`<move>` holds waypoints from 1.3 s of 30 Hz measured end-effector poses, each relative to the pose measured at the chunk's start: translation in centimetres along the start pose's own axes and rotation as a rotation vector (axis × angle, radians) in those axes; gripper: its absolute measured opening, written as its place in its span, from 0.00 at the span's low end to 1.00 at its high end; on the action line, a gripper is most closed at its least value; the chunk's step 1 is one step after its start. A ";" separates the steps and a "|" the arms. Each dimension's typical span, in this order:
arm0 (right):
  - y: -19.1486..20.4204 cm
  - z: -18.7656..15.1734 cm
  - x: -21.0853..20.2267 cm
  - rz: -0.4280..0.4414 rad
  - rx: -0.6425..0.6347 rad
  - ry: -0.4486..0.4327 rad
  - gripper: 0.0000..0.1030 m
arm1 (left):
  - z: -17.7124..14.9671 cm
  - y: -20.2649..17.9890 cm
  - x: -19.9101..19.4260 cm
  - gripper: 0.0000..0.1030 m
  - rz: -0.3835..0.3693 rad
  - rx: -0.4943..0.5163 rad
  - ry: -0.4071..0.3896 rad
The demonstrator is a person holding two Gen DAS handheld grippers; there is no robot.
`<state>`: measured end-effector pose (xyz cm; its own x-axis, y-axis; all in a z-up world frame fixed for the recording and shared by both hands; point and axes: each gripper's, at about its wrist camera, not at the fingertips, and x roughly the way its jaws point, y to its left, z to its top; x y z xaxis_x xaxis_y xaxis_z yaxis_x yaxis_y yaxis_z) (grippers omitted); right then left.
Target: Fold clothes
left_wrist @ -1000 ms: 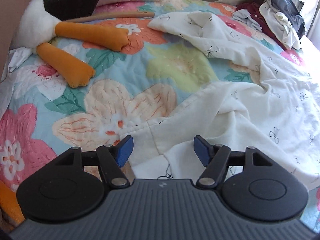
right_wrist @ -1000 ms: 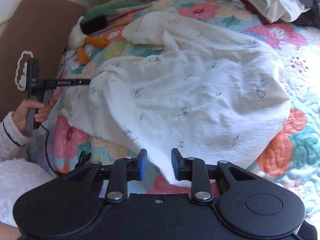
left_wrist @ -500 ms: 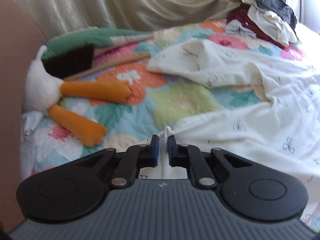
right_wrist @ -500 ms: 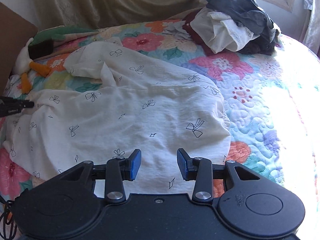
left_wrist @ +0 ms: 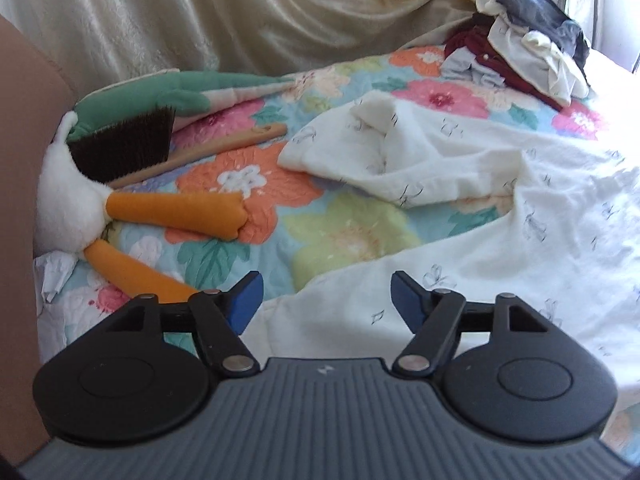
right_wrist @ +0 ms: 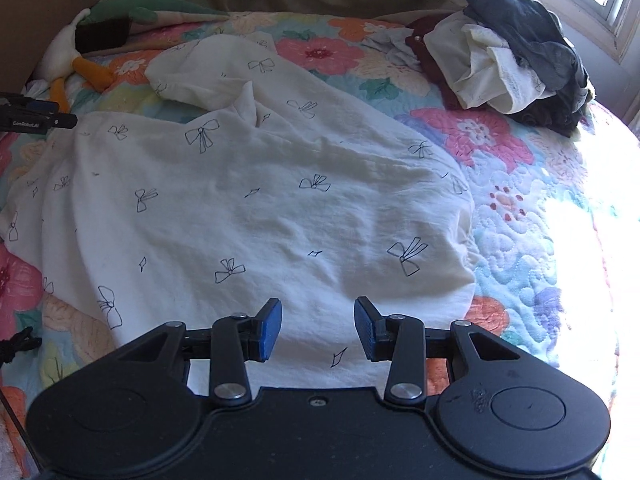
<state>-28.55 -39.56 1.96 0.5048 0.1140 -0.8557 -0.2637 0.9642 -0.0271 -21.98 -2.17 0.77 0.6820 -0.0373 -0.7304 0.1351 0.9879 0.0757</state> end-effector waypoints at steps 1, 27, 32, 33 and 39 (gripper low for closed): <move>-0.3 0.5 -0.7 0.003 0.020 -0.016 0.45 | 0.8 -0.2 -0.6 0.73 -0.033 -0.022 -0.009; -1.8 9.6 -2.3 -0.010 -0.022 0.087 0.61 | 9.4 4.4 -1.0 0.86 -0.234 -0.242 -0.083; -5.2 9.5 3.3 -0.011 0.027 0.065 0.61 | 9.4 2.1 3.9 0.87 -0.214 -0.223 -0.017; -5.9 9.5 4.2 -0.002 0.056 0.057 0.61 | 9.5 1.6 5.0 0.87 -0.221 -0.206 0.000; -9.6 9.1 9.5 0.056 0.225 0.017 0.64 | 10.0 -1.4 10.9 0.87 -0.194 -0.161 0.071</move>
<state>-13.74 -45.51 -1.23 0.4801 0.1666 -0.8612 -0.1000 0.9858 0.1349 -7.50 -5.44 -0.50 0.6020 -0.2231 -0.7667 0.1381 0.9748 -0.1752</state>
